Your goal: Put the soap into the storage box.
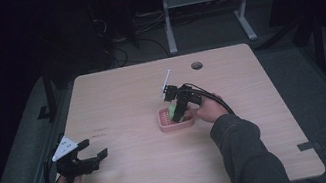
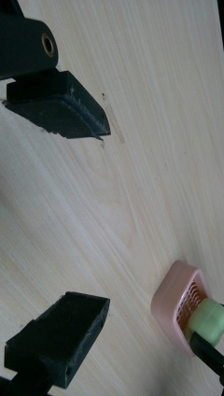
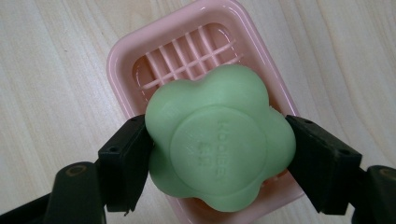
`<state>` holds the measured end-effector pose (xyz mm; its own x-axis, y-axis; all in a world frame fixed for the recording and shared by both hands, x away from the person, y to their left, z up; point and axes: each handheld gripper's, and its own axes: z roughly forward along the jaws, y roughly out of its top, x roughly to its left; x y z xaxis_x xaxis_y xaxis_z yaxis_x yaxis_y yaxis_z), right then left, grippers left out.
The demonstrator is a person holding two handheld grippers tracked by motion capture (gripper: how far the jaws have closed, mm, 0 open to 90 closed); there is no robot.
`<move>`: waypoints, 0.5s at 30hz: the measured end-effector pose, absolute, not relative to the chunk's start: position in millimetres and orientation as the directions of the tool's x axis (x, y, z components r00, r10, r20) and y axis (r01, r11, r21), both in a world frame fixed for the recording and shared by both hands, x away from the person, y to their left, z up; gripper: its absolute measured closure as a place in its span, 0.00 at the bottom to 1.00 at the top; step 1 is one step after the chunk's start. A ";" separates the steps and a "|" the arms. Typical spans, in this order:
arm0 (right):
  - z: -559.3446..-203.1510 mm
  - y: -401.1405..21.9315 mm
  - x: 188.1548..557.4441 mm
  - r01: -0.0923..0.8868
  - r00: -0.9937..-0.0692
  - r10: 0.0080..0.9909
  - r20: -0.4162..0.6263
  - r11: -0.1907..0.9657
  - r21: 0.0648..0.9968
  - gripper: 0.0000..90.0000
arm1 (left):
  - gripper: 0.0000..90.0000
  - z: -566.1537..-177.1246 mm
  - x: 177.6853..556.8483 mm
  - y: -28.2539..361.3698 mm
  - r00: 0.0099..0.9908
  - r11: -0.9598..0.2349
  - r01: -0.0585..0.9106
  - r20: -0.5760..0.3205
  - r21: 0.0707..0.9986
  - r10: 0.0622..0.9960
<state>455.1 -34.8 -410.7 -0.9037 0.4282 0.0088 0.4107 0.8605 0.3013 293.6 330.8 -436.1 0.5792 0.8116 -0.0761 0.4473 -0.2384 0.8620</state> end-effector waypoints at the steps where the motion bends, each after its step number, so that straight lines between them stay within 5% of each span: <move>1: -411.1 -34.2 455.3 0.409 -0.904 0.427 0.007 0.862 0.300 0.29 | 0.16 -436.1 293.6 330.8 0.579 -0.239 0.447 -0.075 0.862 0.812; 15: -415.6 -26.0 453.6 0.390 -0.911 0.413 -0.017 0.872 0.297 0.24 | 0.16 -435.3 293.7 331.9 0.579 -0.242 0.448 -0.074 0.861 0.812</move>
